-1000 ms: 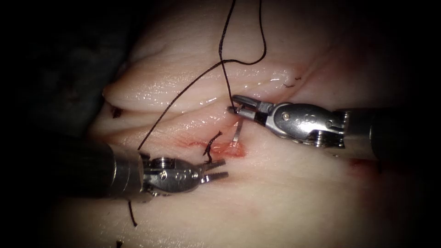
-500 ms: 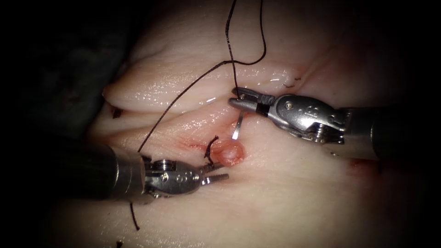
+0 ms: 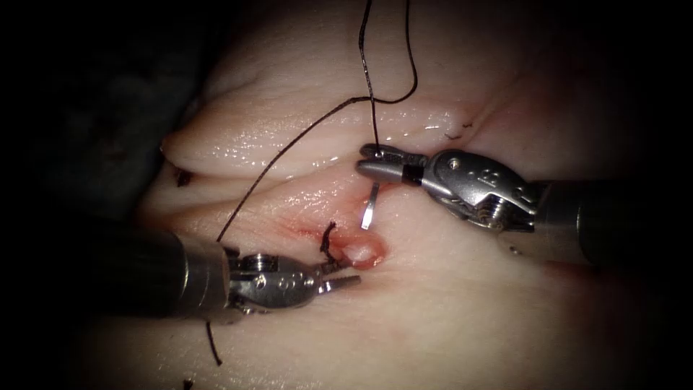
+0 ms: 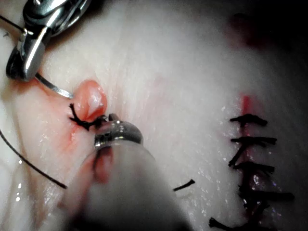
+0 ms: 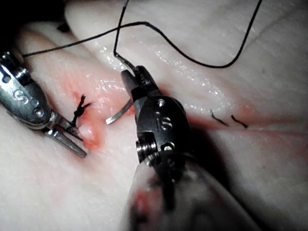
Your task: Wound Closure
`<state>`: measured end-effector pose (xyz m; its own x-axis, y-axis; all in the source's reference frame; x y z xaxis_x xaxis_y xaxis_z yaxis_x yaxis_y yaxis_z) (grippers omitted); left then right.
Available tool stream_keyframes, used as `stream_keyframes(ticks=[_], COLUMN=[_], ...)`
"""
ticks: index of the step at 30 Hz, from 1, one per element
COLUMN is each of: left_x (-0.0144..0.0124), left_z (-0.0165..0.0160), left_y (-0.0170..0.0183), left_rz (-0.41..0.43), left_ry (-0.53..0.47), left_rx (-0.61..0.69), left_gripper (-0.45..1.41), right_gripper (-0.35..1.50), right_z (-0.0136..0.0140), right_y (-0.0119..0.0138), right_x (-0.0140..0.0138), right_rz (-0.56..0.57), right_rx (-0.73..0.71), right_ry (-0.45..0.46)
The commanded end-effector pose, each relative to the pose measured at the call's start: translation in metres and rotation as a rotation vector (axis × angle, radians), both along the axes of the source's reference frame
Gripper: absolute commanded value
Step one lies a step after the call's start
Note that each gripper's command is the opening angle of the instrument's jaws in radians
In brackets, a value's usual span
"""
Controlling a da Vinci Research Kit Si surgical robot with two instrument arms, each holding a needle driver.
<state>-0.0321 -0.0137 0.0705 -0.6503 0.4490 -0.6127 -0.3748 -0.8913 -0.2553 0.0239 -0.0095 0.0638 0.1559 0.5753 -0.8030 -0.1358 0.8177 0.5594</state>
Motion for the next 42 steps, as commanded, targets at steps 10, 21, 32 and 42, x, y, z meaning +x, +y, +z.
stream_keyframes(ticks=[10,21,32,42], left_x=[-0.0003,-0.0002,-0.0003,-0.0003], left_z=[0.0003,0.0002,-0.0001,-0.0002], left_y=[-0.0002,-0.0001,-0.0001,-0.0001], left_rz=[0.004,0.004,0.003,0.003], left_ry=[-0.003,-0.004,-0.003,-0.003], left_rx=[0.004,0.006,0.01,0.011], left_gripper=[0.17,0.17,0.17,0.17], right_gripper=[-0.35,-0.35,1.28,1.35], right_z=[0.0011,0.0002,0.0003,-0.0022], right_y=[-0.0031,-0.0049,-0.0011,0.0001], right_x=[0.0013,0.0019,0.0015,0.0017], right_rz=[0.003,0.024,0.133,0.136], right_rx=[0.238,0.421,0.288,0.096], right_ry=[0.067,0.107,0.109,0.044])
